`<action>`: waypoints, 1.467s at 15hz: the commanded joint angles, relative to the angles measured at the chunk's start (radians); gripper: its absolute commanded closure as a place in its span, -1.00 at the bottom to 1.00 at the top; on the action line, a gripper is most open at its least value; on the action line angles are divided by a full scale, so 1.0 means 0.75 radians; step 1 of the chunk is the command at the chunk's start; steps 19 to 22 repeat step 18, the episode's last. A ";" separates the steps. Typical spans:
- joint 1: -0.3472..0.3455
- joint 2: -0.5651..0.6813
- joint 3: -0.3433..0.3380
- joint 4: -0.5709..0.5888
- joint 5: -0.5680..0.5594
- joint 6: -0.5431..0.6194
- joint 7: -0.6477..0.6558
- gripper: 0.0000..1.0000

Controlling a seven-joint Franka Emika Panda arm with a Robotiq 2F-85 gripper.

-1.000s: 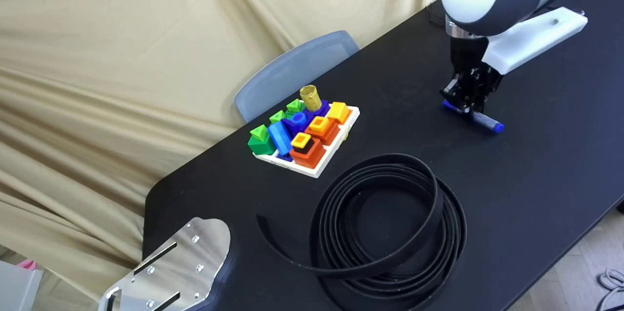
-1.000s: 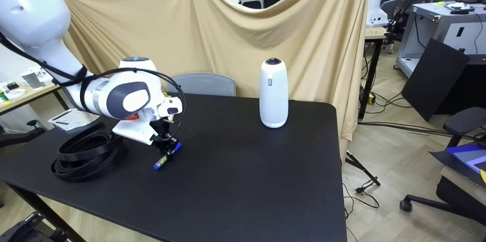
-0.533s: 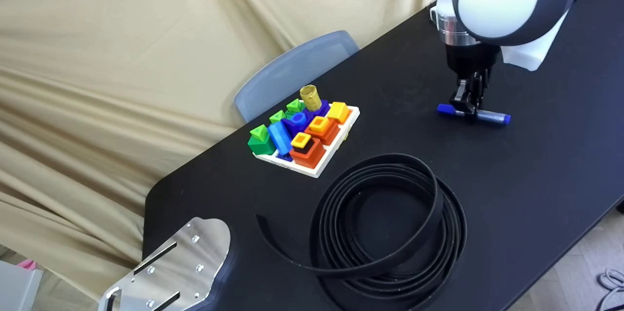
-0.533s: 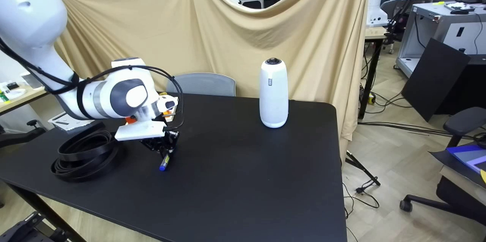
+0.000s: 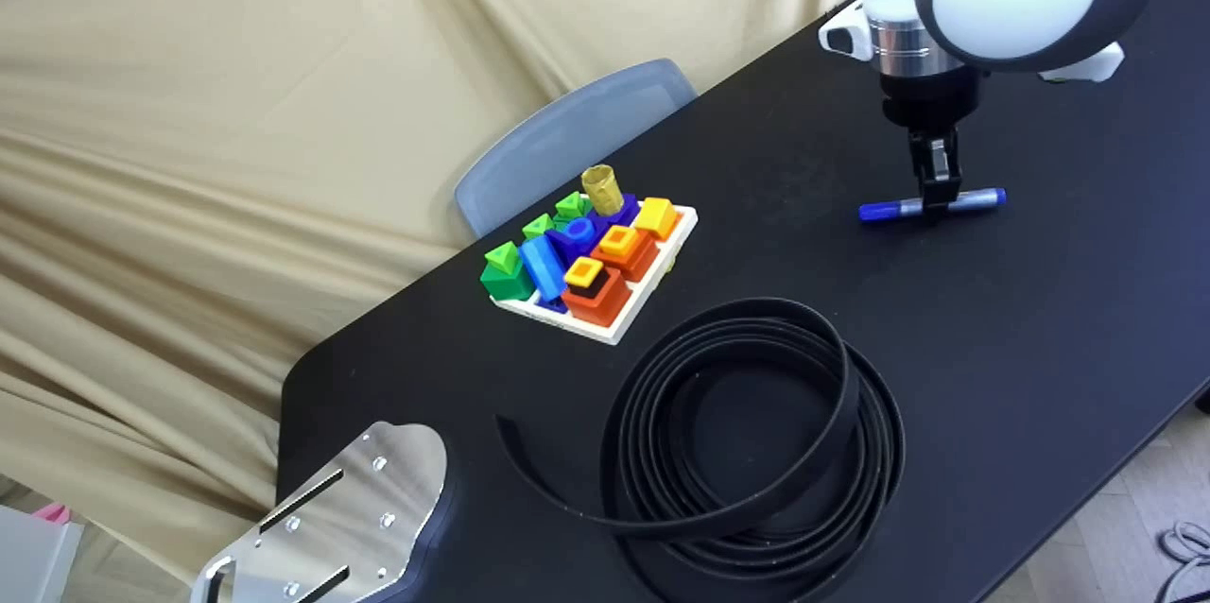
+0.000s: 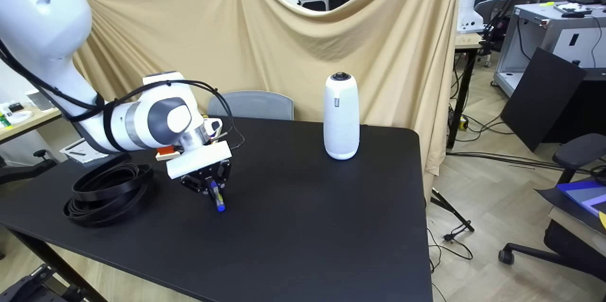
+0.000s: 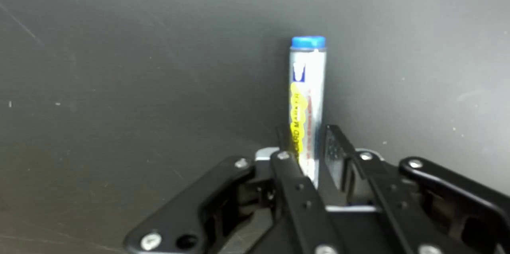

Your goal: Turn the marker from facing right to the left

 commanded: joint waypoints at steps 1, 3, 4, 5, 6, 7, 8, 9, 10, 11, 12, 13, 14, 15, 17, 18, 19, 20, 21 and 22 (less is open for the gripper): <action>-0.072 -0.004 0.044 0.007 -0.084 0.012 -0.224 -0.18; -0.116 -0.019 0.088 -0.006 -0.075 0.023 -0.386 -0.43; -0.142 -0.031 0.123 -0.015 -0.052 0.019 -0.475 -0.58; -0.179 -0.049 0.172 -0.028 -0.016 0.005 -0.577 -0.71; -0.197 -0.070 0.205 -0.035 0.035 -0.029 -0.623 -0.83; -0.215 -0.101 0.242 -0.044 0.106 -0.077 -0.655 -0.96; -0.213 -0.131 0.255 -0.048 0.166 -0.129 -0.656 -1.00; -0.184 -0.173 0.240 -0.050 0.220 -0.198 -0.604 -1.00; -0.157 -0.206 0.223 -0.047 0.264 -0.255 -0.554 -1.00; -0.132 -0.241 0.203 -0.044 0.300 -0.313 -0.508 -1.00; -0.112 -0.280 0.185 -0.047 0.338 -0.351 -0.455 -1.00; -0.095 -0.309 0.168 -0.045 0.359 -0.385 -0.409 -1.00; -0.077 -0.337 0.147 -0.043 0.367 -0.422 -0.353 -1.00; -0.063 -0.363 0.127 -0.049 0.367 -0.443 -0.295 -1.00; -0.036 -0.419 0.091 -0.070 0.358 -0.482 -0.170 -1.00; -0.025 -0.440 0.075 -0.077 0.345 -0.502 -0.104 -1.00; -0.025 -0.440 0.075 -0.077 0.345 -0.502 -0.104 -1.00; -0.025 -0.440 0.075 -0.077 0.345 -0.502 -0.104 -1.00; -0.025 -0.440 0.075 -0.077 0.345 -0.502 -0.104 -1.00; -0.025 -0.440 0.075 -0.077 0.345 -0.502 -0.104 -1.00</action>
